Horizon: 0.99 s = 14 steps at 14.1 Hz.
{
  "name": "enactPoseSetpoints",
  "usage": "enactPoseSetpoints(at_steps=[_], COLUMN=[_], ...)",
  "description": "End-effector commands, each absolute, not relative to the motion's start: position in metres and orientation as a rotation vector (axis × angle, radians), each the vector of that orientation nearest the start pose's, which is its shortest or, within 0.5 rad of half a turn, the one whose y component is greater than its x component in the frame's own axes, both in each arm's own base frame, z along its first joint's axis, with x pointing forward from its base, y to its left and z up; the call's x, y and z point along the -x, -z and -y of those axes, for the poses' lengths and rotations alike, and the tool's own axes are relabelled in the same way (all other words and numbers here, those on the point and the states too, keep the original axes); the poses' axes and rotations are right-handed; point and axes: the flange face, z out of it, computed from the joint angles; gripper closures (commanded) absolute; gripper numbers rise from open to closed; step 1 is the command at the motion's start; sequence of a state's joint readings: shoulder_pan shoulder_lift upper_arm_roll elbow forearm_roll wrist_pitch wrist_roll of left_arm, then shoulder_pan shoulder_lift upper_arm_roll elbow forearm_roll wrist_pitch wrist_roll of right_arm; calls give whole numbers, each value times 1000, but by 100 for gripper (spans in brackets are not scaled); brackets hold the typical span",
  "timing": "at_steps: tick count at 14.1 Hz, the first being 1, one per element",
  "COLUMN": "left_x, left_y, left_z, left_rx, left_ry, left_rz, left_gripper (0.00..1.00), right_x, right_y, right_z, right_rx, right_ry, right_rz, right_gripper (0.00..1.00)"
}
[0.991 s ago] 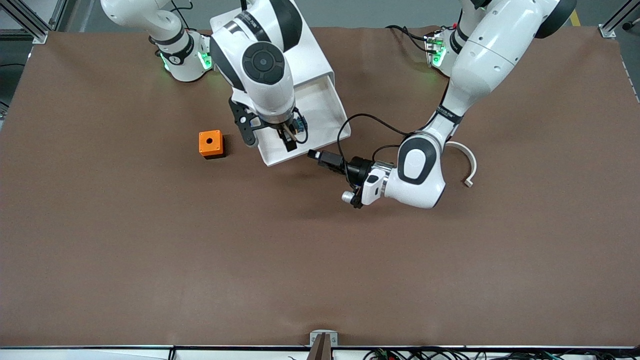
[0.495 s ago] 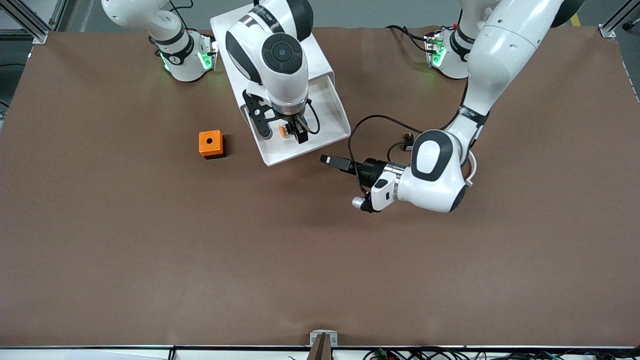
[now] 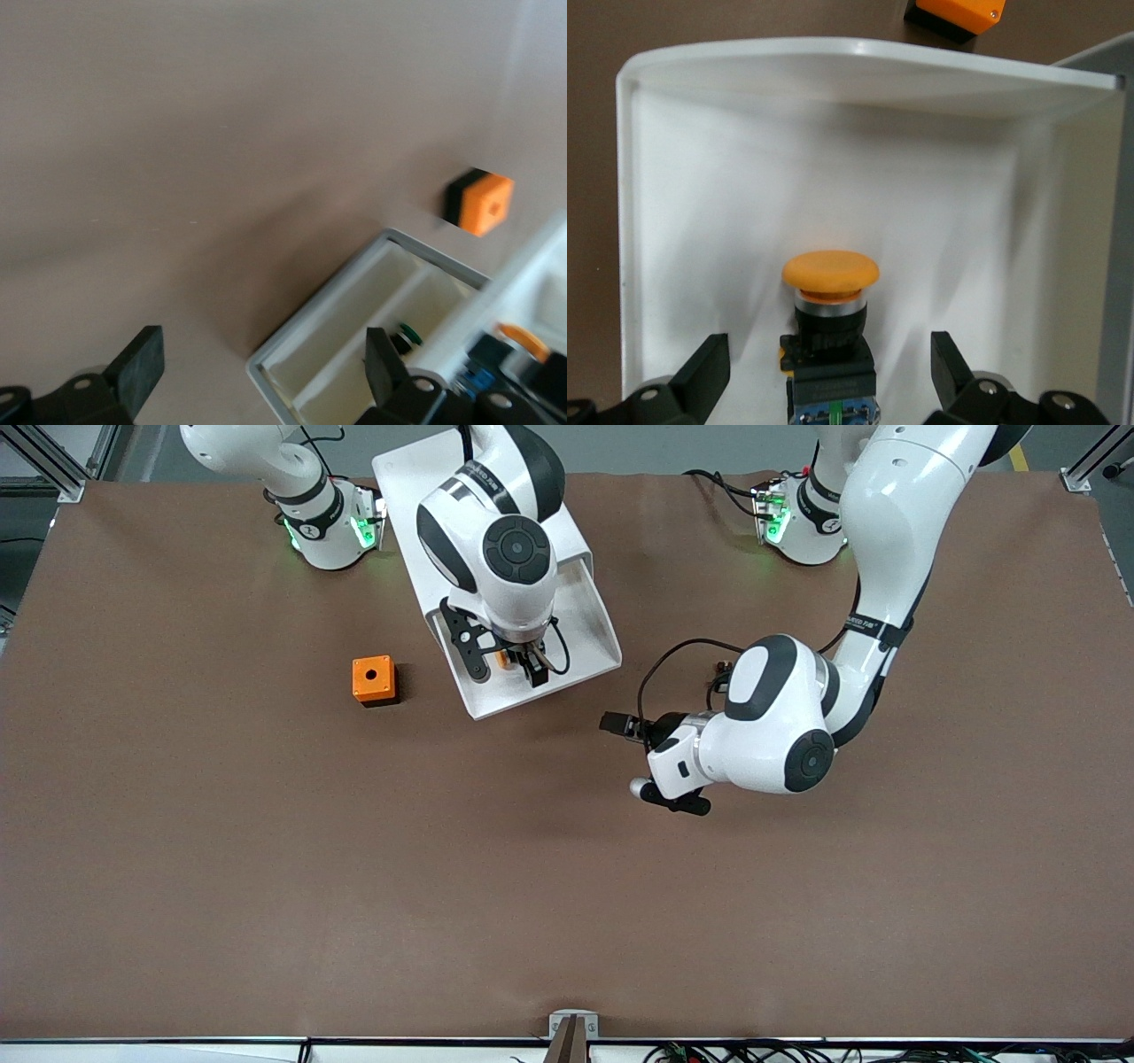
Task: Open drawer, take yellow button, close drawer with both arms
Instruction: 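Lift the button with the right gripper while the left gripper releases the drawer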
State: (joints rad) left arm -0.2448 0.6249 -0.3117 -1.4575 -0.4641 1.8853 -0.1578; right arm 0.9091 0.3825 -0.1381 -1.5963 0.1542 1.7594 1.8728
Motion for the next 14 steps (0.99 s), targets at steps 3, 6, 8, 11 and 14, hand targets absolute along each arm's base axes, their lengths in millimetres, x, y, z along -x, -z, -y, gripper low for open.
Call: enactPoseSetpoints(at_steps=[3,6,8,11,14], left_x=[-584,-574,-571,-563,-546], left_y=[-353,-352,-348,-344,-337], left_z=[376,391,397,410,438], left_rx=[-2823,-2934,-2977,-3004,-3002], left_ry=[498,453,422,410,395], left_rz=[-181,-384,-407,-392,-502], left_gripper=[0,0,0,0,0], right_x=[-449,-457,-468,-492,-519], right_y=[-405,-418,-434,-469,-513], right_z=[-462,-459,-451,-426,-379], right_rx=[2764,2736,2725,2703,2793], right_ry=[-272,-263,-272,-292,-356], right_rz=[-1798,-1802,-1815,-1849,-1730], right_gripper=[73,89,91,93,93])
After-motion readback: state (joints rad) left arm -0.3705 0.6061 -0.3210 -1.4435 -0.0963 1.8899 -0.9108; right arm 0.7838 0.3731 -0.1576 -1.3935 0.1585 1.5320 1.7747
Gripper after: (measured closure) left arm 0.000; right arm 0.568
